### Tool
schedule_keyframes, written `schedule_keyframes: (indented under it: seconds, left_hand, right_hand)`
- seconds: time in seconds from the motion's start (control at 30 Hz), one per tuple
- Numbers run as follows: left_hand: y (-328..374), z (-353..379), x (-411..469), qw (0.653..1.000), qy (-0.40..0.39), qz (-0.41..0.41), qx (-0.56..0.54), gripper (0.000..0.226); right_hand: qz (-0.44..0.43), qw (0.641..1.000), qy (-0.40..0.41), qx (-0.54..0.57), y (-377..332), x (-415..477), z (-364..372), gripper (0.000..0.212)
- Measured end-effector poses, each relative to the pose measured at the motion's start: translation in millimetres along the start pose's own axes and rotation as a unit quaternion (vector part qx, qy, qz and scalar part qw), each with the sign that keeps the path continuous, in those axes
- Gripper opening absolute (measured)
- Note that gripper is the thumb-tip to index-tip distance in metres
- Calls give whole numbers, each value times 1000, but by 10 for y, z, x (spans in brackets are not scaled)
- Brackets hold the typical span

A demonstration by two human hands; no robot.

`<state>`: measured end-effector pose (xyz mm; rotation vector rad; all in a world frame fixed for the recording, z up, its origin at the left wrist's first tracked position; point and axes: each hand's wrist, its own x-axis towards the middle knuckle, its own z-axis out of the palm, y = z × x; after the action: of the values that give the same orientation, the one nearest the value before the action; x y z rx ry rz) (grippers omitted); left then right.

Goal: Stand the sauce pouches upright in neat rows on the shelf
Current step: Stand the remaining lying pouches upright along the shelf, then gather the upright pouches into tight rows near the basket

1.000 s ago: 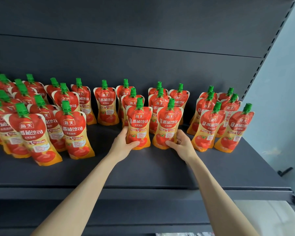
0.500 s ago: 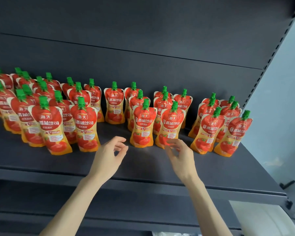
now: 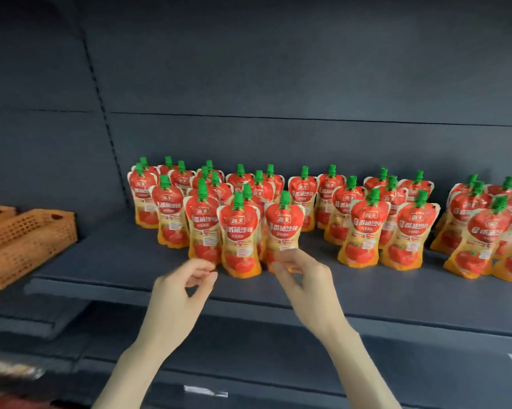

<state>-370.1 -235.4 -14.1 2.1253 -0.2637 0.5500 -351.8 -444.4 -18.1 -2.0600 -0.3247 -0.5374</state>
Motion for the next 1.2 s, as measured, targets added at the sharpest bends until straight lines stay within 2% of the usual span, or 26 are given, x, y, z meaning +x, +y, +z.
schedule_keyframes:
  seconds: [0.17, 0.37, 0.57, 0.73, 0.9, 1.2]
  left_hand:
    - [-502, -731, 70, 1000, 10, -12, -3, 11]
    - [-797, -1265, 630, 999, 29, 12, -21, 7]
    - [-1175, -1438, 1412, 999, 20, 18, -18, 6]
    - [-1479, -1516, 2208, 999, 26, 35, -4, 8]
    - [-1778, -1514, 2949, 998, 41, 41, 0, 11]
    - [-2318, -1396, 3844, 996, -83, -19, -15, 35]
  right_hand:
    - [0, 1000, -11, 12, -487, 81, 750, 14]
    - [-29, 999, -32, 3, -994, 700, 1235, 15]
    - [-61, 996, -37, -49, -1165, 1488, 1579, 16]
    - [-103, 989, -58, -87, -1254, 2212, 1755, 17]
    - [-105, 982, -97, -122, -1205, 2960, 1952, 17]
    - [-29, 960, -191, -205, -797, 3856, 2364, 28]
